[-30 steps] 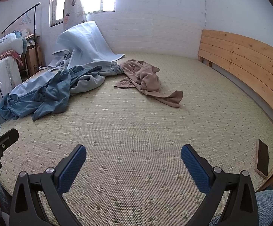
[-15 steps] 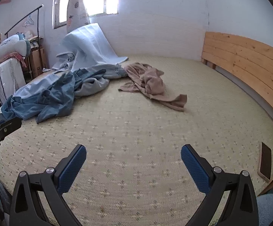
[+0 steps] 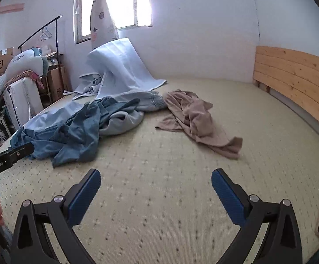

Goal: Fold clothes
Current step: 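Reach the left gripper into the blue garment and close on it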

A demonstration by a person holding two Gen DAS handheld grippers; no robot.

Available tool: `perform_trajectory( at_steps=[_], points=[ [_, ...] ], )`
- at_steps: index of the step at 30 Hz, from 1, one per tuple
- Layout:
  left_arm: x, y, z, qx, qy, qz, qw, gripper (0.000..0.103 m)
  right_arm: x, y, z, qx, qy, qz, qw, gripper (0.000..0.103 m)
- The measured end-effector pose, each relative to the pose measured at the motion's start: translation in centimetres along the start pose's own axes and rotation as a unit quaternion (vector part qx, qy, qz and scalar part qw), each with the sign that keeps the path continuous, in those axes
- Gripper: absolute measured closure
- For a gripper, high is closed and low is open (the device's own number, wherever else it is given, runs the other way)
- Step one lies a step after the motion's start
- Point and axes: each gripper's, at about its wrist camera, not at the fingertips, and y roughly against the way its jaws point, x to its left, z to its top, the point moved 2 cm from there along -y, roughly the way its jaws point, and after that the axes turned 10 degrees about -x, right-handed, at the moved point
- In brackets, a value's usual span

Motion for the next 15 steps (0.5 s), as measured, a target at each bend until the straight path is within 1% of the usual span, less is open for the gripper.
perform_trajectory(
  at_steps=[5, 8, 11, 13, 15],
  points=[
    [2.2, -3.5, 1.0, 0.014, -0.007, 0.014, 0.9998, 0.037, -0.1, -2.6, 1.1, -0.004, 0.006, 0.009, 1.0, 0.0],
    [3.6, -5.4, 1.1, 0.018, -0.006, 0.012, 0.9997, 0.038, -0.1, -3.8, 1.0, -0.003, 0.005, 0.012, 1.0, 0.0],
    [5.0, -7.3, 0.9, 0.022, -0.004, 0.007, 0.9997, 0.045, 0.1, -4.7, 0.2, 0.004, 0.002, 0.015, 1.0, 0.0],
    [5.7, -8.6, 0.3, 0.034, -0.007, 0.013, 0.9993, 0.047, 0.6, -5.4, -0.6, 0.017, 0.007, 0.023, 1.0, 0.0],
    [6.3, -9.8, -0.8, 0.053, -0.002, 0.021, 0.9984, 0.054, 1.1, -6.1, -1.4, 0.034, 0.014, 0.032, 0.999, 0.0]
  ],
)
